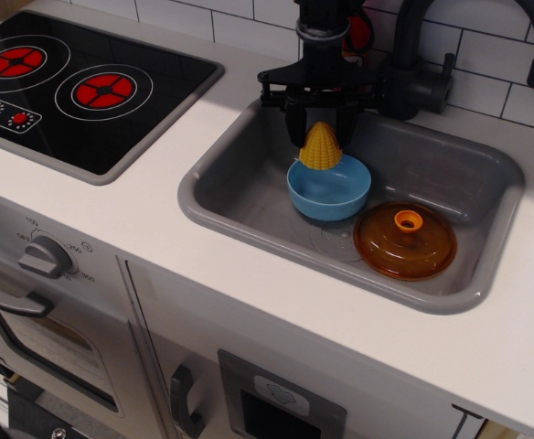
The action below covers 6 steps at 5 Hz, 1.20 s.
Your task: Put corn in bowl sink
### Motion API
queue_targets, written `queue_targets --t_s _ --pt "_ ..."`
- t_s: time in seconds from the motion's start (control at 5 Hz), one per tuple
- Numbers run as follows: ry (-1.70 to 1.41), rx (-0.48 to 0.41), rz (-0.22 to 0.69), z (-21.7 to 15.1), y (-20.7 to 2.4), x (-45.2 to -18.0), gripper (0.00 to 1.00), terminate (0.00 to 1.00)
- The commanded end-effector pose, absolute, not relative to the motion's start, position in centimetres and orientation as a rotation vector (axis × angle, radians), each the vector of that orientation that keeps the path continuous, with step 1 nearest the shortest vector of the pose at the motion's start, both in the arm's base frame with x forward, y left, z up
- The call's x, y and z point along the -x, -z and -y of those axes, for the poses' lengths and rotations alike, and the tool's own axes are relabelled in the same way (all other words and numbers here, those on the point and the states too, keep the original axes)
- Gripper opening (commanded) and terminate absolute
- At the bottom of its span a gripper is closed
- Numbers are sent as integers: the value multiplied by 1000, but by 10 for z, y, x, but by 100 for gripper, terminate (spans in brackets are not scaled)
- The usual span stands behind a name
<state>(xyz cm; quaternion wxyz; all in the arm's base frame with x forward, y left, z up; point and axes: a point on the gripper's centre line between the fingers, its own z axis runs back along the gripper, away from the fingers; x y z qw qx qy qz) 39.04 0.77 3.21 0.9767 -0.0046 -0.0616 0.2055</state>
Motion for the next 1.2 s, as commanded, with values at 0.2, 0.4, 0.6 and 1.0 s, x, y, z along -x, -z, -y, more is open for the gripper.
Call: queue_targets --t_s 0.2,0.4,0.6,1.0 --pt "-393 -7 140 -5 -31 -384 0 0" --pt "-415 3 128 -4 -33 -383 100 0" --pt "-397 18 77 -6 -40 -380 100 0" --pt "-452 29 138 -8 -58 -380 100 0"
